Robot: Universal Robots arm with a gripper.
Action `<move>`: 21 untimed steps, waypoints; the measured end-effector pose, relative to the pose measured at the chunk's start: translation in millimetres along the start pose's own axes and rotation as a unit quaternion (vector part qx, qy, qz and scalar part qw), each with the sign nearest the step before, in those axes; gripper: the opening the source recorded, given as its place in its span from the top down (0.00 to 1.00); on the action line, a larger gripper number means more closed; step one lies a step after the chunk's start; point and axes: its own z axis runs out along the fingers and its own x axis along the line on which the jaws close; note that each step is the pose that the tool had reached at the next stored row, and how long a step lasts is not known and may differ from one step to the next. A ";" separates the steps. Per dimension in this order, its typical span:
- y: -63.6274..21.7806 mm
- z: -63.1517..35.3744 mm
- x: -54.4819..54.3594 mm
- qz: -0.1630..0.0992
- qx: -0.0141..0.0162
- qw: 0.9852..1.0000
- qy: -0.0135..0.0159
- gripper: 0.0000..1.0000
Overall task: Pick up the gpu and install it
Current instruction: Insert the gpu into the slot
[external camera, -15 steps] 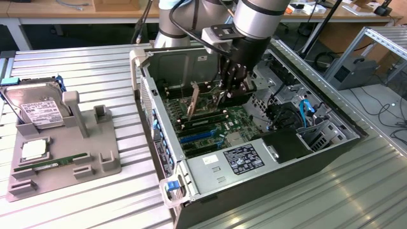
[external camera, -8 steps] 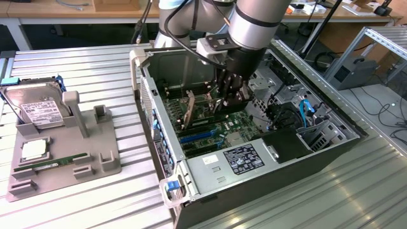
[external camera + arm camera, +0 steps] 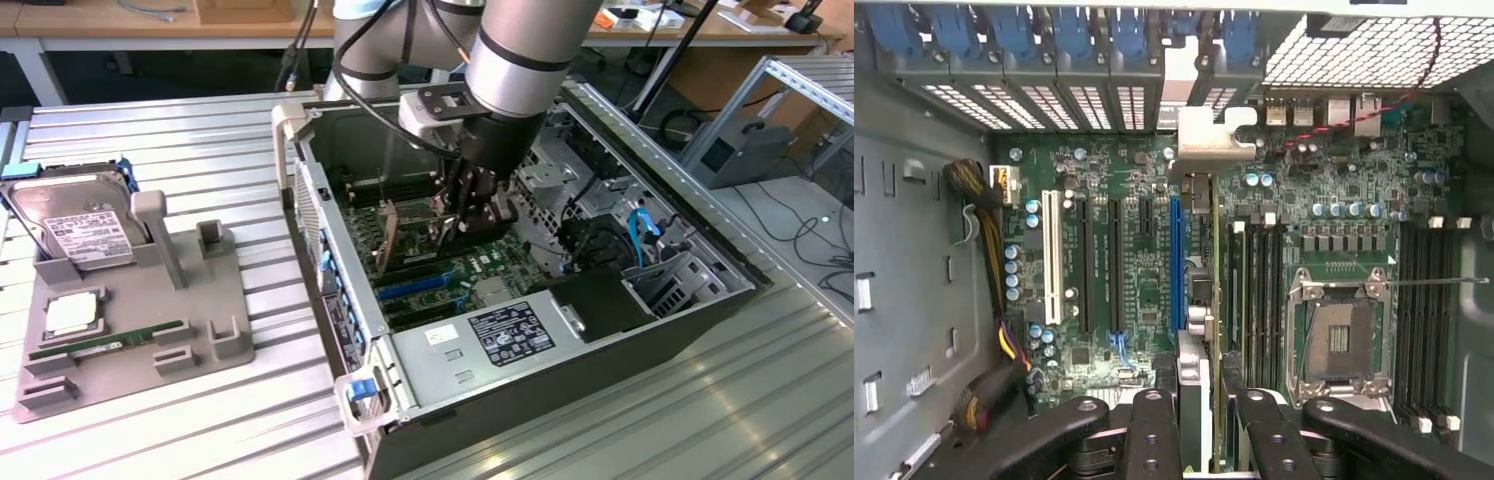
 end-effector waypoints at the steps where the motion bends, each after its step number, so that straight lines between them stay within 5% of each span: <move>1: 2.0 1.5 0.7 0.000 0.000 1.000 0.000 0.73; 11: 15.9 19.3 3.8 0.000 0.000 1.000 0.000 0.73; 21: 29.4 27.1 6.4 0.000 0.000 1.000 0.000 0.73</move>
